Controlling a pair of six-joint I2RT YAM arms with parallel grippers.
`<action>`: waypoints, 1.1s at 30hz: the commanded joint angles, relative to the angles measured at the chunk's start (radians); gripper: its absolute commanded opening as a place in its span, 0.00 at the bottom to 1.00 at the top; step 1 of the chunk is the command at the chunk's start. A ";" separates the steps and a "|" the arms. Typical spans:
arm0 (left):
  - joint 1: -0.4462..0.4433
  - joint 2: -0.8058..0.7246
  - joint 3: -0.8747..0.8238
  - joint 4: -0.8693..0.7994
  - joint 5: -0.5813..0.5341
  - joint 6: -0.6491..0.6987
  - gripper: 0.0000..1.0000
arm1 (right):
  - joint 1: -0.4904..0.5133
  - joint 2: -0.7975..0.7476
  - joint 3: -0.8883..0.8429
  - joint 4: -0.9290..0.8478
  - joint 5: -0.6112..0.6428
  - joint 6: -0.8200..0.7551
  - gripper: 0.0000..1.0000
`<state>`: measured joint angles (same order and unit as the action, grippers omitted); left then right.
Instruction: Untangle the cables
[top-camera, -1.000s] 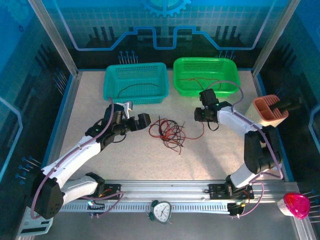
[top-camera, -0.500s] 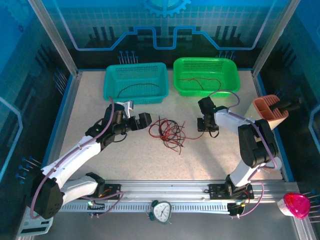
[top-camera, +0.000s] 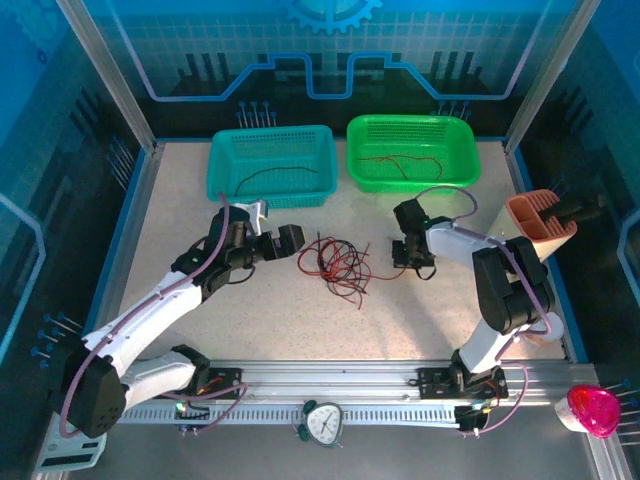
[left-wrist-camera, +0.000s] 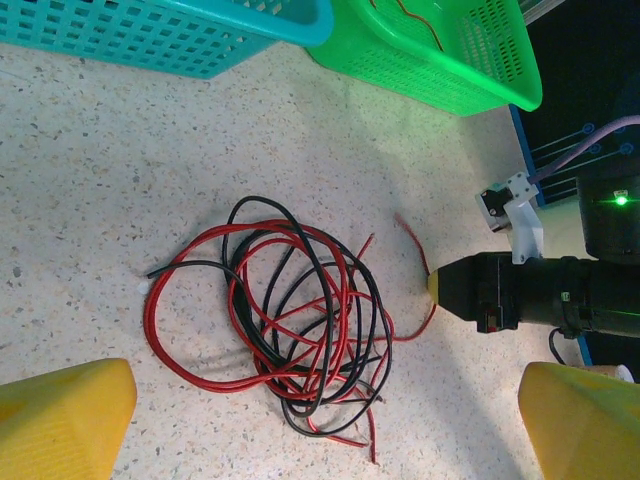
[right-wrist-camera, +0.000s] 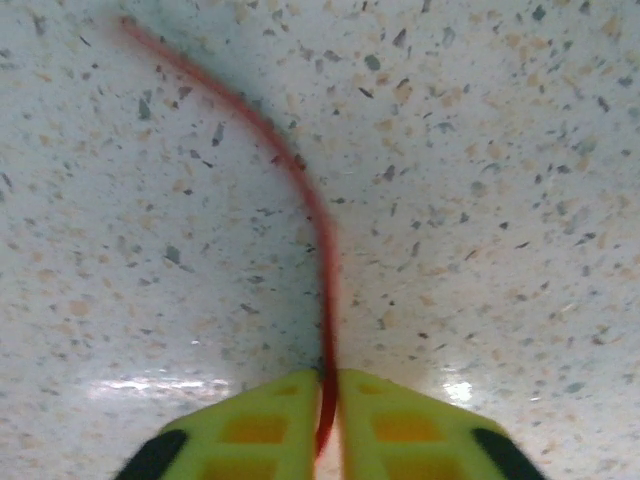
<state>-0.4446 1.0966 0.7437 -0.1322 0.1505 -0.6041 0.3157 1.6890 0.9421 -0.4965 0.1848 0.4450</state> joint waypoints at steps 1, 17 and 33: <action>-0.009 -0.013 0.026 0.013 -0.005 -0.009 0.99 | 0.005 -0.002 0.005 -0.015 -0.019 0.000 0.01; -0.016 0.009 0.196 0.037 0.051 -0.139 0.99 | 0.064 -0.341 0.236 0.082 -0.288 -0.057 0.00; -0.052 0.178 0.548 0.165 0.098 -0.219 0.83 | 0.179 -0.413 0.421 0.174 -0.370 -0.061 0.00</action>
<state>-0.4824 1.2461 1.2240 -0.0124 0.2153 -0.8143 0.4728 1.3136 1.3205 -0.3656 -0.1520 0.3985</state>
